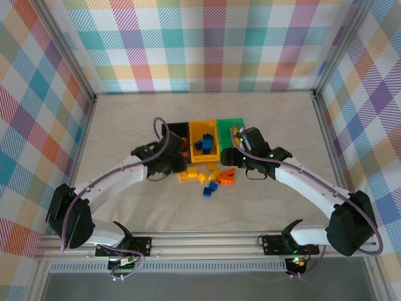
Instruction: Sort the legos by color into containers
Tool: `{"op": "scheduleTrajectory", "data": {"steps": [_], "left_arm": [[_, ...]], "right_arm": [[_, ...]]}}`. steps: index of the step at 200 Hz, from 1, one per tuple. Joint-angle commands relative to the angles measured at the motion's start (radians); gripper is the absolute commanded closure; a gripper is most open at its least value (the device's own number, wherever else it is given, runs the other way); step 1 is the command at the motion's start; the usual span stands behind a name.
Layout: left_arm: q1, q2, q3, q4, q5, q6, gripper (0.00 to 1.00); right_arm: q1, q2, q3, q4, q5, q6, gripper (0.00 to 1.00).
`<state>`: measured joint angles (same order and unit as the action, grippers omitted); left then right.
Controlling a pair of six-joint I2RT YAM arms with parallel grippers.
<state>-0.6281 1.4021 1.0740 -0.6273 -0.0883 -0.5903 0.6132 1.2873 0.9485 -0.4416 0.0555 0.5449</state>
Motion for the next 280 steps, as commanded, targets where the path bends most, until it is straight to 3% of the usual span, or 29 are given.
{"op": "scheduleTrajectory", "data": {"steps": [1, 67, 83, 117, 157, 162, 196, 230, 280], "left_arm": [[0.080, 0.104, 0.110, -0.018, -0.028, 0.054, 0.71], [0.202, 0.421, 0.370, -0.052, -0.077, 0.080, 0.71], [0.206, 0.443, 0.390, -0.056, -0.073, 0.080, 0.59], [0.194, 0.365, 0.366, -0.016, -0.023, 0.066, 0.24], [0.135, 0.196, 0.264, 0.008, 0.024, 0.058, 0.06], [0.122, 0.169, 0.240, 0.014, 0.024, 0.058, 0.00], [0.036, -0.007, 0.056, 0.048, 0.049, 0.028, 0.00], [-0.022, -0.146, -0.110, 0.075, 0.063, -0.023, 0.00], [-0.035, -0.244, -0.230, 0.086, 0.054, -0.054, 0.00]], "right_arm": [[-0.007, 0.002, -0.019, 0.019, -0.014, 0.019, 0.26], [-0.007, -0.008, -0.063, 0.003, -0.067, 0.007, 0.25], [-0.006, -0.014, -0.079, 0.007, -0.108, -0.005, 0.25], [0.045, 0.007, -0.102, 0.003, -0.163, -0.033, 0.24], [0.165, 0.087, -0.087, 0.004, -0.146, -0.045, 0.24], [0.177, 0.100, -0.084, 0.005, -0.137, -0.043, 0.24], [0.180, 0.145, -0.062, -0.017, -0.007, -0.036, 0.25], [0.087, 0.169, -0.060, -0.010, 0.025, -0.017, 0.22], [0.025, 0.287, 0.040, 0.004, 0.093, 0.006, 0.18]]}}
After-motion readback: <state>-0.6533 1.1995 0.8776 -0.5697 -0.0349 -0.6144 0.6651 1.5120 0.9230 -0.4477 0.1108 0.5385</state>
